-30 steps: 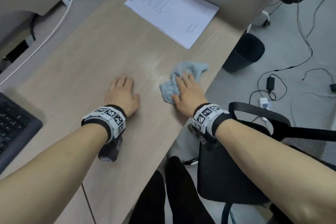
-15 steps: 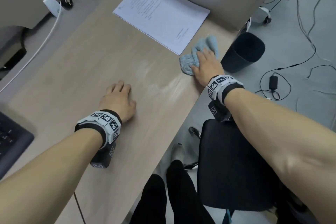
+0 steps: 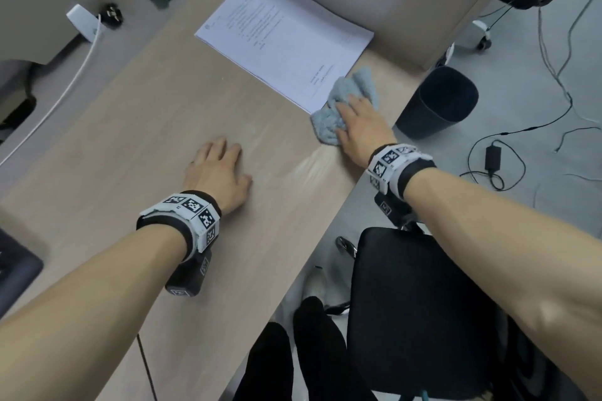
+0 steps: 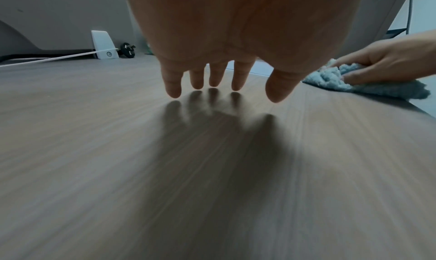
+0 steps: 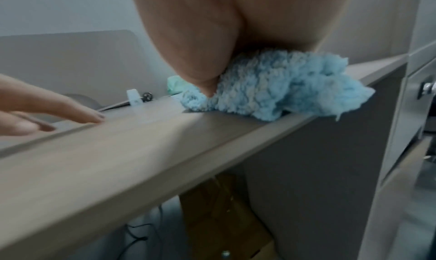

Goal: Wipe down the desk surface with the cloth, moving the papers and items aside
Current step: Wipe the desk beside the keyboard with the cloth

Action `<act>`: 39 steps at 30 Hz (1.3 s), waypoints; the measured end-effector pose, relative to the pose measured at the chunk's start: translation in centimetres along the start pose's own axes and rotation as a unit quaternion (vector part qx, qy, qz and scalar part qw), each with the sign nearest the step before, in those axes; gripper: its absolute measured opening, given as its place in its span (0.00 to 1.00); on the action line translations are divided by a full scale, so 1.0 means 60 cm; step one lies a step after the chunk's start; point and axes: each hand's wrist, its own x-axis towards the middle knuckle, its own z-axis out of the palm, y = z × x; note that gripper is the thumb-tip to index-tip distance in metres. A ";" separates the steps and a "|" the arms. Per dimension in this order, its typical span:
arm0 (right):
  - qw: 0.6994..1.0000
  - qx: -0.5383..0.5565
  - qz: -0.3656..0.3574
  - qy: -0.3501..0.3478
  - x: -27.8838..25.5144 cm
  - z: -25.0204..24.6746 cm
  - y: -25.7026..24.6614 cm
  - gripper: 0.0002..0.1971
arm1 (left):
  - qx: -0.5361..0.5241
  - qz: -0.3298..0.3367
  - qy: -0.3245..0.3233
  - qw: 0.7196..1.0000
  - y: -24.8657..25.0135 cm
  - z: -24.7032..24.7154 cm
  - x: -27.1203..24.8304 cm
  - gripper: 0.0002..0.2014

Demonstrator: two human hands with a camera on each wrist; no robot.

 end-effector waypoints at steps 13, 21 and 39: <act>0.999 -0.037 0.001 -0.004 0.017 0.001 0.035 0.26 | 0.010 -0.011 0.008 1.000 0.012 0.007 0.013 0.29; 0.948 -0.057 0.313 0.006 0.018 -0.082 0.105 0.23 | 0.039 0.003 0.005 0.999 0.005 0.011 0.012 0.30; 0.977 -0.009 0.209 0.031 -0.022 -0.075 0.018 0.18 | 0.059 0.015 0.023 0.998 -0.001 0.017 0.005 0.29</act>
